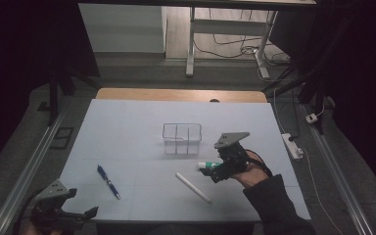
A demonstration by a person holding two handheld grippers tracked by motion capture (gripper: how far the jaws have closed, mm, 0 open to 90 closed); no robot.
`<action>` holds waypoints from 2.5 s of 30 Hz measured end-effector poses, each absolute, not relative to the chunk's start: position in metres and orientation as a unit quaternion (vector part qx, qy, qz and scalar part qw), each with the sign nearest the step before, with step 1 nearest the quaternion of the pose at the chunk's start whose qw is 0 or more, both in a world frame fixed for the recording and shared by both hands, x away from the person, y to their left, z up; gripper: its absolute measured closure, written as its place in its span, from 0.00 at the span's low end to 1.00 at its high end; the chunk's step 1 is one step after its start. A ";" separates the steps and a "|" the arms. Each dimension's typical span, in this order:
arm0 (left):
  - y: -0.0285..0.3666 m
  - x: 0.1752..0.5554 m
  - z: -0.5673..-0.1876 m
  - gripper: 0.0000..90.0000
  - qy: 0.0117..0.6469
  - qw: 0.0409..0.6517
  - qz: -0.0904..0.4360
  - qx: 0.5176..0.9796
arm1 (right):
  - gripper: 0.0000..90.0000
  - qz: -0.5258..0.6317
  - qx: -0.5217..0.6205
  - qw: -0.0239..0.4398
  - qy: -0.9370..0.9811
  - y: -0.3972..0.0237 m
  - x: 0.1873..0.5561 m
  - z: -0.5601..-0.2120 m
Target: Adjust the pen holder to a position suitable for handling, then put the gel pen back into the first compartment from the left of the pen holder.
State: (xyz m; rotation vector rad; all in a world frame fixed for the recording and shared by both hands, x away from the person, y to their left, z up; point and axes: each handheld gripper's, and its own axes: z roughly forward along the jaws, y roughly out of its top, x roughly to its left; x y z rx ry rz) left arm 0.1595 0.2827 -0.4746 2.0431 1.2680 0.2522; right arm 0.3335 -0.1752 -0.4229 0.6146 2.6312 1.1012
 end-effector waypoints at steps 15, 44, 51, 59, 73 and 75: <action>0.284 0.159 -0.472 0.00 0.475 0.373 0.109 0.790 | 0.00 0.406 0.365 0.138 0.827 -0.256 0.270 -0.441; 0.283 0.167 -0.472 0.02 0.443 0.393 0.096 0.800 | 0.00 0.376 0.384 0.126 0.834 -0.271 0.252 -0.455; 0.280 0.181 -0.474 0.00 0.445 0.387 0.091 0.803 | 0.00 0.375 0.382 0.119 0.836 -0.271 0.253 -0.456; 0.284 0.206 -0.478 0.00 0.472 0.344 0.116 0.804 | 0.00 0.367 0.381 0.113 0.841 -0.269 0.255 -0.457; 0.293 0.254 -0.498 0.03 0.457 0.323 0.076 0.825 | 0.00 0.363 0.380 0.109 0.844 -0.268 0.256 -0.457; 0.290 0.259 -0.502 0.06 0.453 0.296 0.084 0.837 | 0.00 0.362 0.379 0.109 0.844 -0.268 0.256 -0.457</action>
